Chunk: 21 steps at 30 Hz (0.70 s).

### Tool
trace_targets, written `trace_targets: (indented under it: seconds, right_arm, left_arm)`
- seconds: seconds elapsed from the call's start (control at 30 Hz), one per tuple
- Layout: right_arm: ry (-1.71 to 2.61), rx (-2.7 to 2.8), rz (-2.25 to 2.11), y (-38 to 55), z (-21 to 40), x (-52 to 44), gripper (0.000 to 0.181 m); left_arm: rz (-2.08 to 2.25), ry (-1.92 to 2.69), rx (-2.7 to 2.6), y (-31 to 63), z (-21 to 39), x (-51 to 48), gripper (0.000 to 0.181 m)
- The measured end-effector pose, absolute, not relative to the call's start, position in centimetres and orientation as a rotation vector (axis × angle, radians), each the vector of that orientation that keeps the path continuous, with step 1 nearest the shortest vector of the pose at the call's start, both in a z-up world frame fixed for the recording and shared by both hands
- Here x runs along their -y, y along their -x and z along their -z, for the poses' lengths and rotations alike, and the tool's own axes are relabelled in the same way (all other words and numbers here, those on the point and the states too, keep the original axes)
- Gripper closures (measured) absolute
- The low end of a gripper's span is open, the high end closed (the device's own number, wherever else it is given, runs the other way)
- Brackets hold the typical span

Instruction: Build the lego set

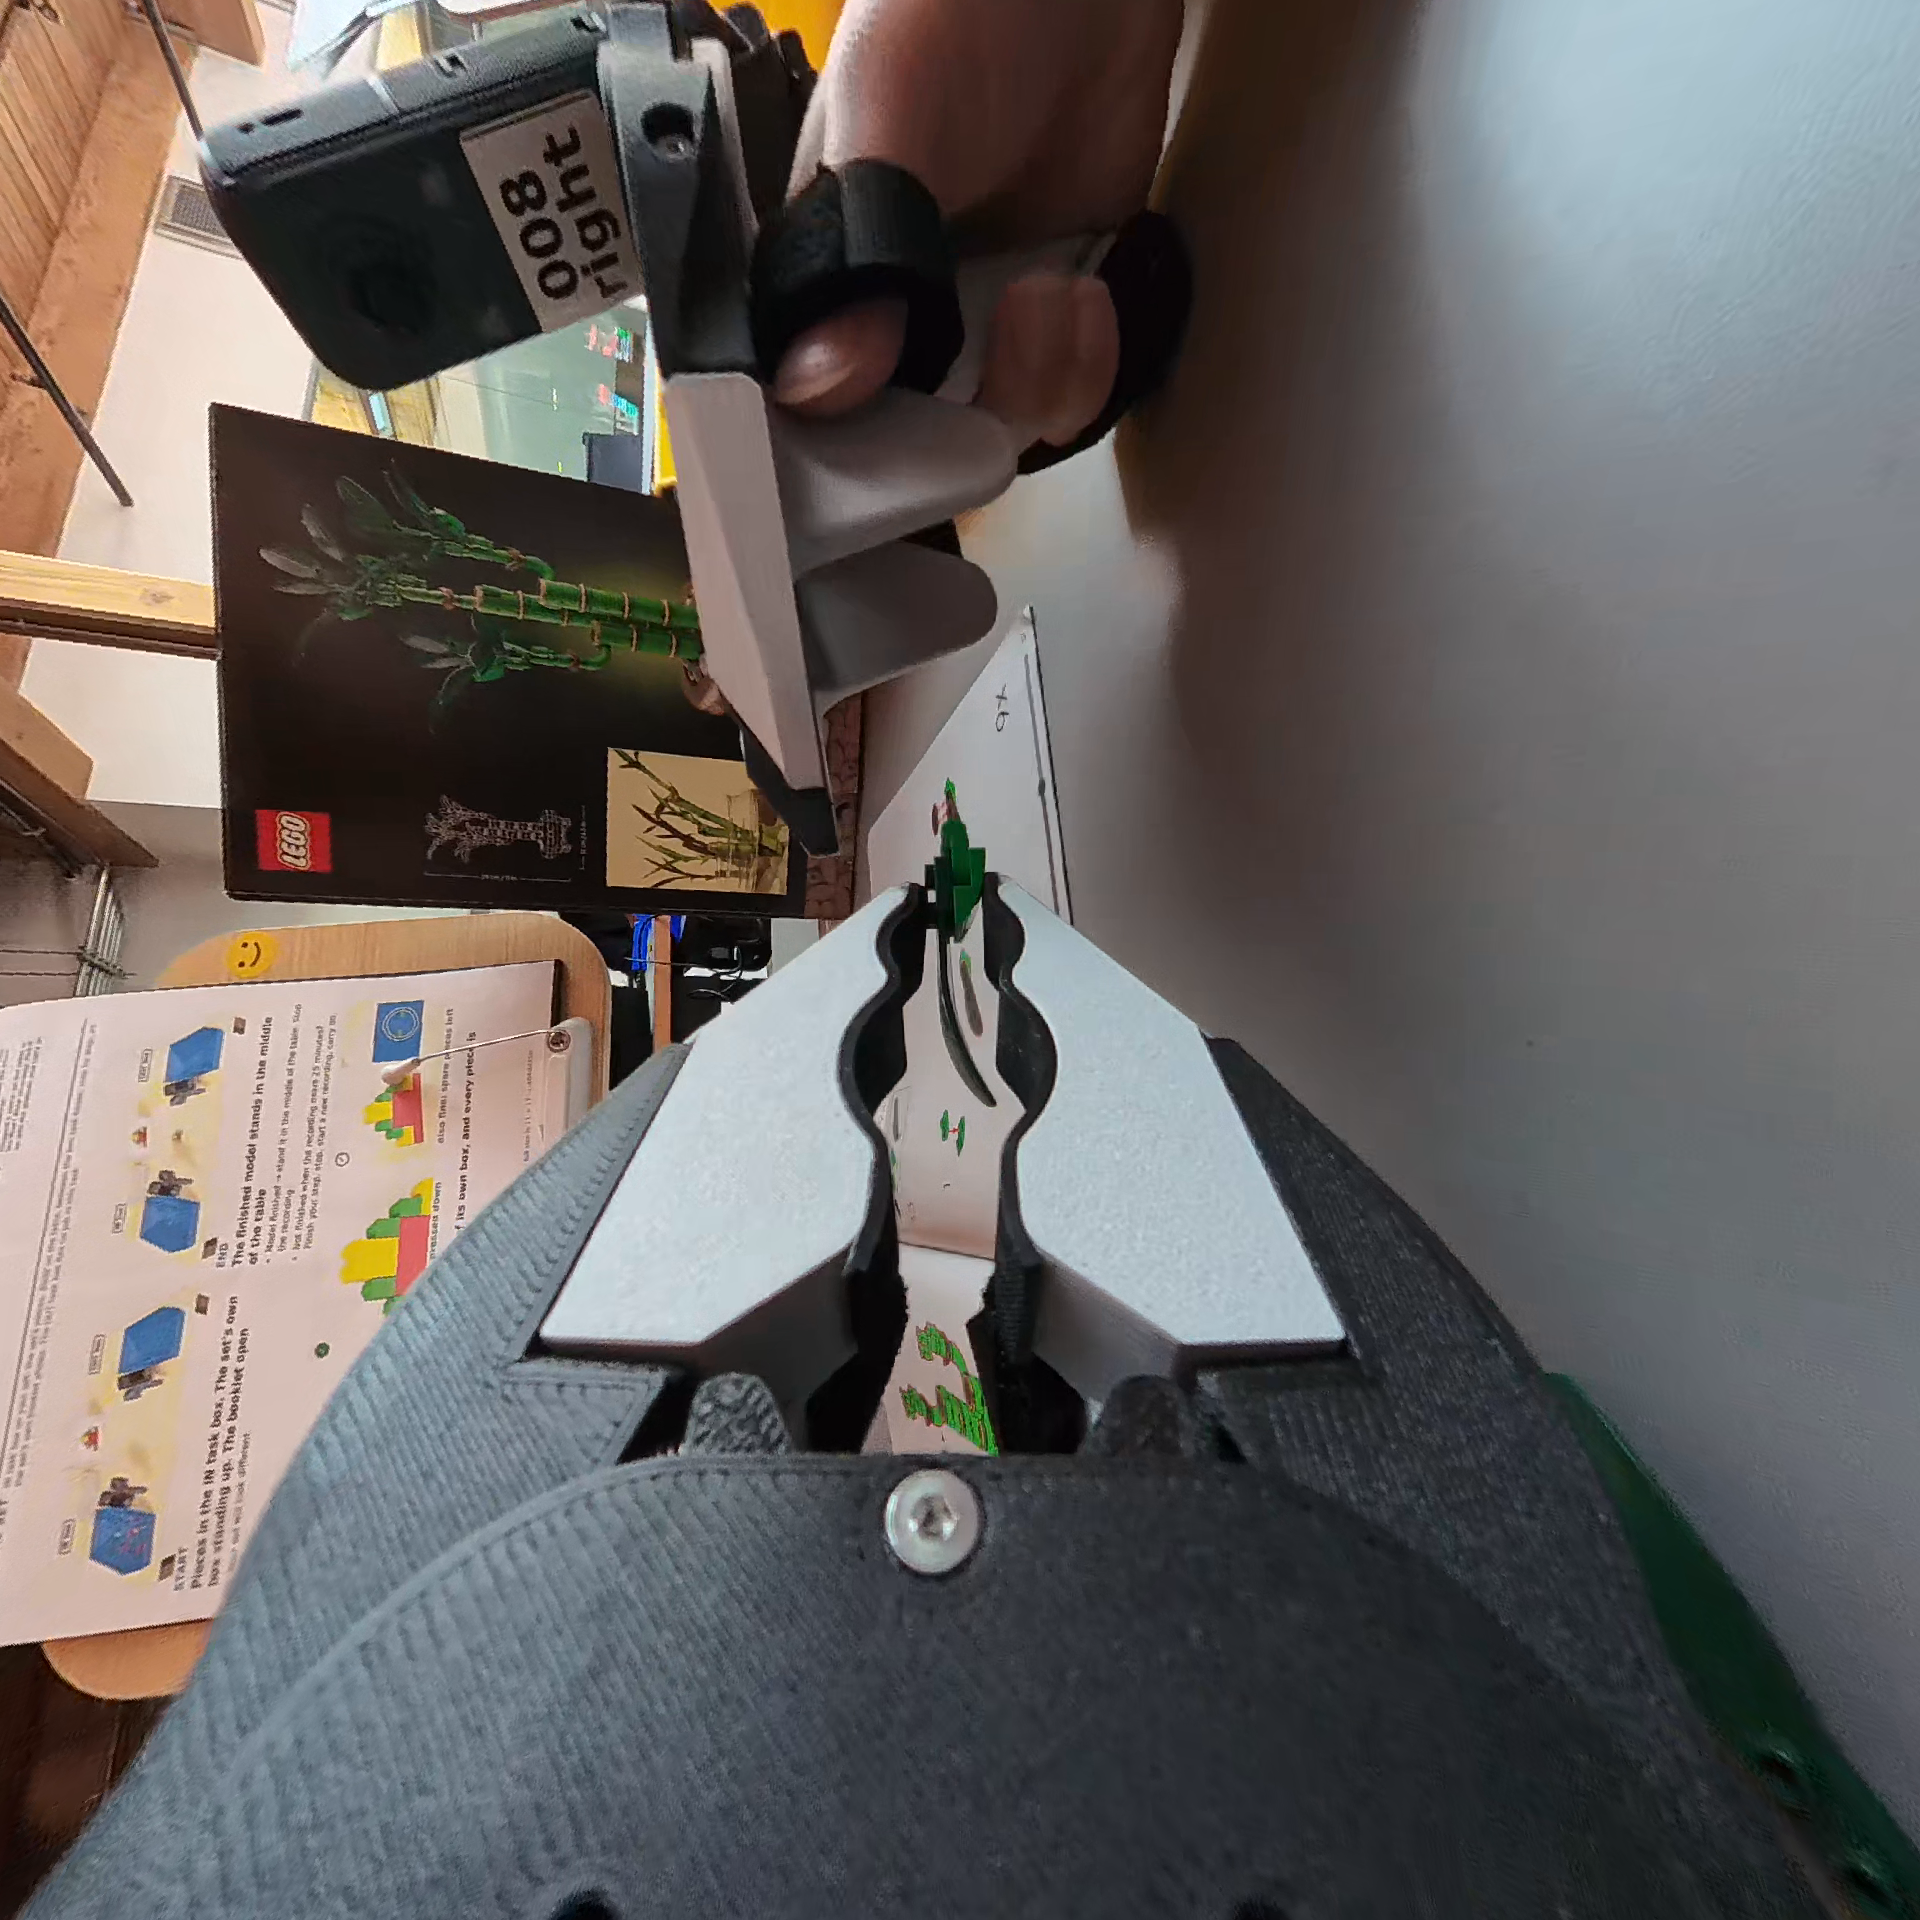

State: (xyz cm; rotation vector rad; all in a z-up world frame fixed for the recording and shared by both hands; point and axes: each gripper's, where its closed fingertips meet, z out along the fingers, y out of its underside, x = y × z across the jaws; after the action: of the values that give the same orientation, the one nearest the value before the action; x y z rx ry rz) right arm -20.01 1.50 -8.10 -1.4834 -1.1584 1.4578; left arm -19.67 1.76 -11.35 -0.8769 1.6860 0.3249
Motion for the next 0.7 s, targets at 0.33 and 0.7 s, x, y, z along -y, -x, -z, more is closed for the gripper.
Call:
trace_targets:
  seconds: [0.33, 0.7]
  right_arm:
    - [1.574, 1.333, -1.163, 19.7, 10.8, -1.8, 0.147]
    - [1.542, 1.357, -1.301, 20.3, 10.3, -0.3, 0.159]
  left_arm:
    - [-0.41, 0.896, -1.735, 19.9, 11.6, -2.0, 0.173]
    - [-0.412, 0.81, -1.731, 18.7, 11.1, -0.7, 0.172]
